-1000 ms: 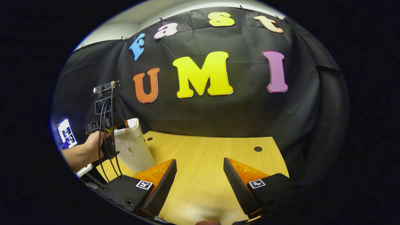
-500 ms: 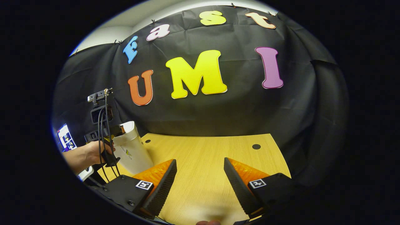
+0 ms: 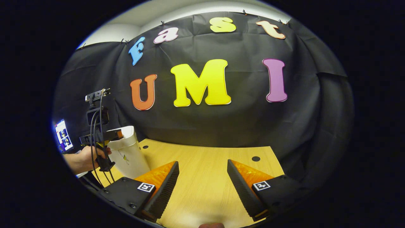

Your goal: Press the lid of the desktop garbage bin to open it, pick up the crumpled paper on the desktop and throw it into the bin, then pick up the pop can on the desktop and drop it into the bin, and finally close the garbage bin lid.

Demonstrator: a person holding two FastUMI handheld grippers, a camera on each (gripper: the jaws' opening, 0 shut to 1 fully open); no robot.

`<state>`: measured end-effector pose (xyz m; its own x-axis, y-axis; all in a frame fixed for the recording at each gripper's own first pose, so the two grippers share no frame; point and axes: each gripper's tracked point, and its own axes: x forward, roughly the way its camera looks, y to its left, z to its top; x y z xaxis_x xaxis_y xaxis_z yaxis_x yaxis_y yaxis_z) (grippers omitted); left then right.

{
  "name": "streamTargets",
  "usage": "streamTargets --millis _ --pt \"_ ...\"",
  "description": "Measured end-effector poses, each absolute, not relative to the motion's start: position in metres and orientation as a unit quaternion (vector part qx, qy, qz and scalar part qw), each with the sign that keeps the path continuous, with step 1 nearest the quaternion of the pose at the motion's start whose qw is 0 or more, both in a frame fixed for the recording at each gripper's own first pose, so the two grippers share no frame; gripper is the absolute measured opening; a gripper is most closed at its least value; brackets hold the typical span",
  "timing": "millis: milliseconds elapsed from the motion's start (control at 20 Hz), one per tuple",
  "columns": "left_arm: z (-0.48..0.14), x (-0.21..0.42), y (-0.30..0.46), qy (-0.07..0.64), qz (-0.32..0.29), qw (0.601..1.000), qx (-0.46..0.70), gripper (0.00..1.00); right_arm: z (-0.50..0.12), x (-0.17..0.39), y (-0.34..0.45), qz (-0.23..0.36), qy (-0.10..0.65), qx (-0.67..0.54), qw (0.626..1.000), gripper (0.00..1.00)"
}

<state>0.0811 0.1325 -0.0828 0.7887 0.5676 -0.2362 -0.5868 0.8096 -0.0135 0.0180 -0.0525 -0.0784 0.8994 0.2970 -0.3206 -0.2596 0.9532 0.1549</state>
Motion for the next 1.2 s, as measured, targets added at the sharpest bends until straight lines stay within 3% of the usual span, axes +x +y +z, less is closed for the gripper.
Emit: streamTargets --millis 200,350,450,750,900,1200 --pt "-0.05 0.084 0.111 0.078 0.243 0.967 -0.015 0.94 -0.058 0.024 -0.054 0.12 0.137 0.036 0.983 0.93" --pt "-0.017 0.08 0.097 0.054 0.187 0.98 0.027 0.94 -0.039 0.026 -0.055 0.1 0.108 0.031 0.989 0.96" --pt "0.002 0.07 0.069 0.026 0.134 0.99 0.036 0.94 -0.023 0.027 -0.055 0.086 0.086 0.03 0.992 0.93" --pt "0.057 0.037 -0.019 -0.033 0.003 0.999 0.033 0.94 0.011 0.021 -0.057 0.051 0.034 0.029 0.998 0.96" --pt "0.064 0.02 -0.047 -0.048 -0.025 0.998 0.036 0.94 0.03 0.02 -0.066 0.016 0.002 0.02 1.0 0.96" --pt "0.054 0.008 -0.076 -0.035 -0.046 0.998 0.019 0.95 0.034 0.013 -0.061 0.013 -0.006 0.019 1.0 0.96"
